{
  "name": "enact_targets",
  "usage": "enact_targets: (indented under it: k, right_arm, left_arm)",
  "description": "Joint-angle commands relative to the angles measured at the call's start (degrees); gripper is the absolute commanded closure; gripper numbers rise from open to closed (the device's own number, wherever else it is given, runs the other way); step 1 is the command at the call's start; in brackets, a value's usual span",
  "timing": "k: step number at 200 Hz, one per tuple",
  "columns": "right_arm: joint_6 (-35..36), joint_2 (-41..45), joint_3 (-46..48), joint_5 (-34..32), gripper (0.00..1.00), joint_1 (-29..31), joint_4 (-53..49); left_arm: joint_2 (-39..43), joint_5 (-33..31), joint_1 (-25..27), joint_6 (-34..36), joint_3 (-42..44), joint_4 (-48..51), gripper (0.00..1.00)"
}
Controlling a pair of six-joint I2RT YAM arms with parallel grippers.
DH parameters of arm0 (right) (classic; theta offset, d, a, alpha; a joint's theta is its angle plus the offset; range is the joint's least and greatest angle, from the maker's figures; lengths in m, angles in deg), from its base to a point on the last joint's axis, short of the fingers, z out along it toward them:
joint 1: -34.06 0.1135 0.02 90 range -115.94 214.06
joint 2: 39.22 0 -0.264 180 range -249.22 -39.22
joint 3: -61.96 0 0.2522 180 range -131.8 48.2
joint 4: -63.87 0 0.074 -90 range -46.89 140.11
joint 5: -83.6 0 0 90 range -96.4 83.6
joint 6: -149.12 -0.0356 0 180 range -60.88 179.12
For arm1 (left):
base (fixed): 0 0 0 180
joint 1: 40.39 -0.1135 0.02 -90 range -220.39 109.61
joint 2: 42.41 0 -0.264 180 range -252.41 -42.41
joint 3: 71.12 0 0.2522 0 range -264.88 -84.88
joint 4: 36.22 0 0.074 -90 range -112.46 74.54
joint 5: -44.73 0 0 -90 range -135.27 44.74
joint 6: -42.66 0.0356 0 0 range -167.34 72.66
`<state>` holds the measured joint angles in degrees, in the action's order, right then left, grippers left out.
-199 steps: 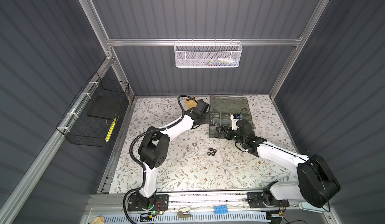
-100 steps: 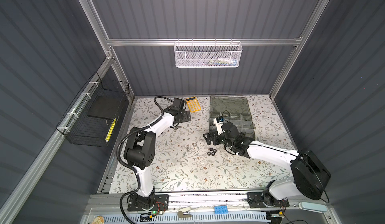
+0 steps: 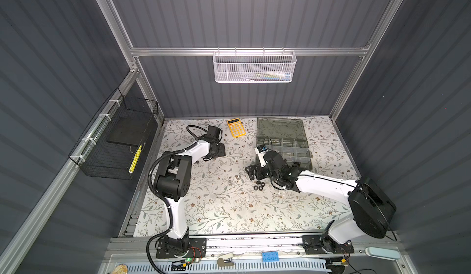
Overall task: Sort the screws and nuts into containers
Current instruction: 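Move the open left gripper back to the last wing nut on the table, then lower the left gripper onto the wing nut and close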
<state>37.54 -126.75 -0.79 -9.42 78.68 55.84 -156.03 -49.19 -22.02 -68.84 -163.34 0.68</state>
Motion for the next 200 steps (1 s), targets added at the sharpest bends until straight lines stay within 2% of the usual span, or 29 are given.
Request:
enact_targets:
  k: [1, 147, 200]
  right_arm:
    - [0.5, -1.0, -1.7, -1.1, 0.01, 0.2, -1.1]
    - [0.3, -1.3, -2.0, -1.2, 0.01, 0.2, -1.4]
    - [0.2, -1.5, -2.1, -1.2, 0.01, 0.2, -1.4]
  left_arm:
    - [-1.4, 1.9, 0.1, 1.4, 0.4, 0.1, 0.38]
    - [-1.9, 2.4, 0.1, 0.7, 2.9, -0.3, 0.62]
    - [-1.3, 2.4, 0.1, 0.3, 3.9, -0.3, 0.65]
